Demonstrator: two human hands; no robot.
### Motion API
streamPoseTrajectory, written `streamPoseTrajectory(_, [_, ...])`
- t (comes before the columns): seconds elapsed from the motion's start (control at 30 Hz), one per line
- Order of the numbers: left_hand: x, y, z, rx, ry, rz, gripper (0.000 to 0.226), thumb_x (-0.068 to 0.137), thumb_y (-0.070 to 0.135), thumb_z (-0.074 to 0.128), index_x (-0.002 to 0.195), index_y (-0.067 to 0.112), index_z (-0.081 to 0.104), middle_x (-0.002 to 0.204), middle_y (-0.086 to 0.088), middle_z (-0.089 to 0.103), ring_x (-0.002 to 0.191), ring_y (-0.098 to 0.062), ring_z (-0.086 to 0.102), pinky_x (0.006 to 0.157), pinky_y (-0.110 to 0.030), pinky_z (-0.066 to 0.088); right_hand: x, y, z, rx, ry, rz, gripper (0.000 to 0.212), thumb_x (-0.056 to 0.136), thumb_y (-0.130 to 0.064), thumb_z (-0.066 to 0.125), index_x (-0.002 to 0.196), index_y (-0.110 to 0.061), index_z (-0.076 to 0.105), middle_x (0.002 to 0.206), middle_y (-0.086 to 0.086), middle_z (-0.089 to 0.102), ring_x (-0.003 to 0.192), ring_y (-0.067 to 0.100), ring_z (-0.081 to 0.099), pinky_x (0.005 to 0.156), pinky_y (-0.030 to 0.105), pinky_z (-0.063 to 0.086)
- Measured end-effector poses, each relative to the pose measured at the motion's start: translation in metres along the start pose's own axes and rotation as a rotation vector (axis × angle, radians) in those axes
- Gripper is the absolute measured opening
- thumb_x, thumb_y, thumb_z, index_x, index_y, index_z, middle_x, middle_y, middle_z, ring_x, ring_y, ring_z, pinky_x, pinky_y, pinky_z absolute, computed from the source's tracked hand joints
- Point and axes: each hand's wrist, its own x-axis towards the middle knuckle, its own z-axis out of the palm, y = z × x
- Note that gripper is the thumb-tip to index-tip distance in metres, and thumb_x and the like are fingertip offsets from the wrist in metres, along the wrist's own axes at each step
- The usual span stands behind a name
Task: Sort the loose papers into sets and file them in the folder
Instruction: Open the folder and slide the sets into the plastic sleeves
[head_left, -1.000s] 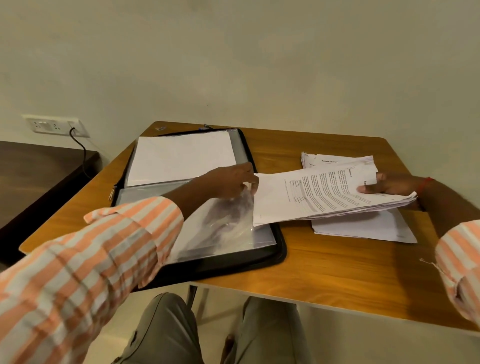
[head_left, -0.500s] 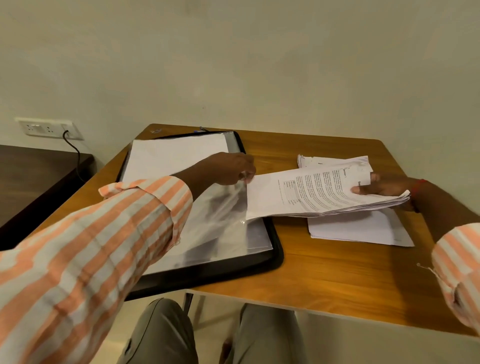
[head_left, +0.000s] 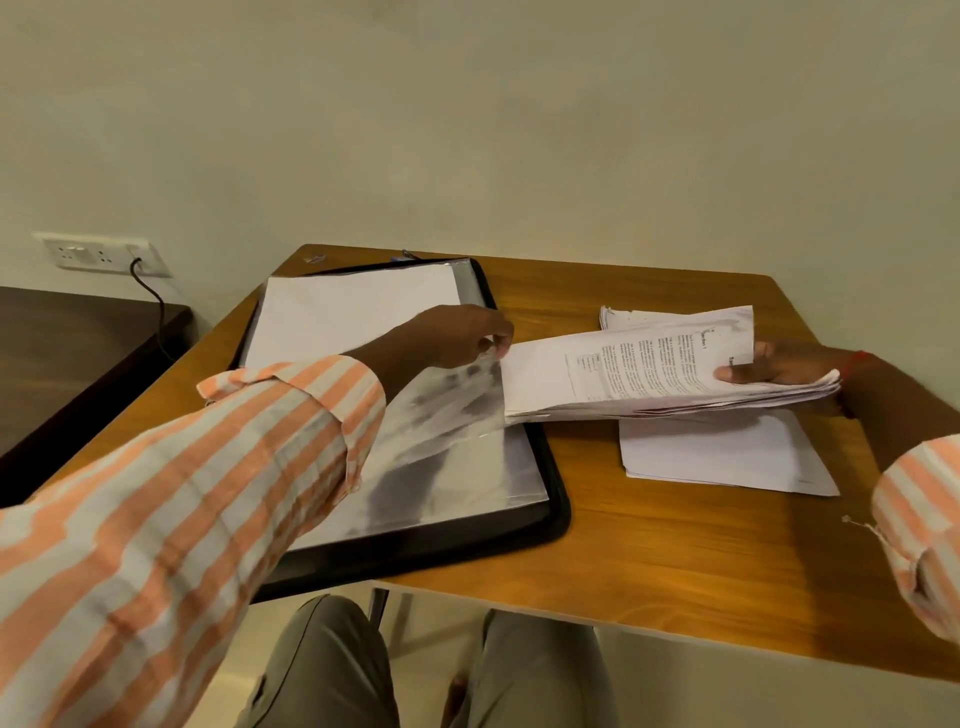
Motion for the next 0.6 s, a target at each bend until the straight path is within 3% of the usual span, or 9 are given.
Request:
streamPoseTrajectory(0.1, [0.003, -0.001, 0.002, -0.041, 0.013, -0.029, 0.027, 0.094, -0.001, 0.059, 0.100, 0.025, 0.067, 0.107, 0.006, 0.068, 0.096, -0.013, 0.064, 0.081, -0.030, 0.054, -0.004, -0.003, 0.001, 0.039, -0.026, 0.033, 0.044, 0.083, -0.037, 0.070, 0.126, -0.029, 0.061, 0.127, -0.010, 0.068, 0.115, 0.014, 0.064, 0.096, 0.026, 0.046])
streamPoseTrajectory(0.23, [0.005, -0.001, 0.003, -0.067, -0.001, -0.041, 0.027, 0.095, -0.002, 0.055, 0.098, 0.023, 0.065, 0.104, 0.004, 0.069, 0.094, -0.015, 0.063, 0.081, -0.031, 0.052, -0.005, -0.012, 0.006, 0.031, -0.054, 0.052, 0.030, 0.094, -0.022, 0.065, 0.123, -0.026, 0.062, 0.118, -0.018, 0.068, 0.099, -0.003, 0.067, 0.081, 0.010, 0.045])
streamPoseTrajectory(0.33, [0.006, -0.002, 0.002, -0.087, -0.005, -0.034, 0.028, 0.094, -0.003, 0.055, 0.096, 0.024, 0.064, 0.102, 0.005, 0.067, 0.092, -0.014, 0.061, 0.078, -0.026, 0.049, -0.003, -0.012, 0.006, 0.027, -0.035, 0.054, 0.027, 0.094, -0.024, 0.065, 0.121, -0.027, 0.062, 0.112, -0.024, 0.067, 0.097, -0.005, 0.066, 0.087, 0.013, 0.045])
streamPoseTrajectory(0.43, [0.008, -0.003, 0.003, -0.114, -0.027, -0.045, 0.031, 0.093, -0.004, 0.054, 0.093, 0.026, 0.062, 0.100, 0.006, 0.066, 0.090, -0.014, 0.061, 0.078, -0.029, 0.050, -0.001, -0.009, 0.003, 0.012, -0.058, 0.032, 0.046, 0.084, -0.051, 0.074, 0.123, -0.029, 0.063, 0.113, -0.024, 0.071, 0.108, 0.003, 0.066, 0.092, 0.020, 0.045])
streamPoseTrajectory(0.47, [0.009, -0.004, 0.003, -0.112, -0.037, -0.048, 0.032, 0.092, -0.004, 0.053, 0.093, 0.026, 0.061, 0.099, 0.006, 0.066, 0.090, -0.014, 0.061, 0.078, -0.031, 0.050, 0.000, -0.011, 0.004, -0.007, -0.053, 0.032, 0.046, 0.084, -0.052, 0.073, 0.122, -0.029, 0.062, 0.113, -0.023, 0.071, 0.107, 0.004, 0.066, 0.088, 0.016, 0.045])
streamPoseTrajectory(0.53, [0.009, -0.002, 0.003, -0.100, -0.071, -0.052, 0.033, 0.092, -0.004, 0.050, 0.091, 0.028, 0.058, 0.096, 0.007, 0.064, 0.086, -0.015, 0.059, 0.078, -0.033, 0.049, 0.001, -0.015, 0.006, -0.032, -0.050, 0.009, 0.027, 0.093, -0.032, 0.067, 0.119, -0.026, 0.061, 0.111, -0.021, 0.067, 0.101, 0.002, 0.063, 0.081, 0.008, 0.044])
streamPoseTrajectory(0.6, [0.009, -0.002, 0.003, -0.099, -0.092, -0.057, 0.034, 0.095, -0.002, 0.048, 0.088, 0.032, 0.054, 0.093, 0.009, 0.062, 0.083, -0.014, 0.057, 0.077, -0.033, 0.047, 0.003, -0.011, 0.007, -0.056, -0.027, 0.007, 0.019, 0.095, -0.024, 0.064, 0.114, -0.027, 0.064, 0.109, -0.018, 0.067, 0.098, 0.002, 0.063, 0.085, 0.013, 0.045])
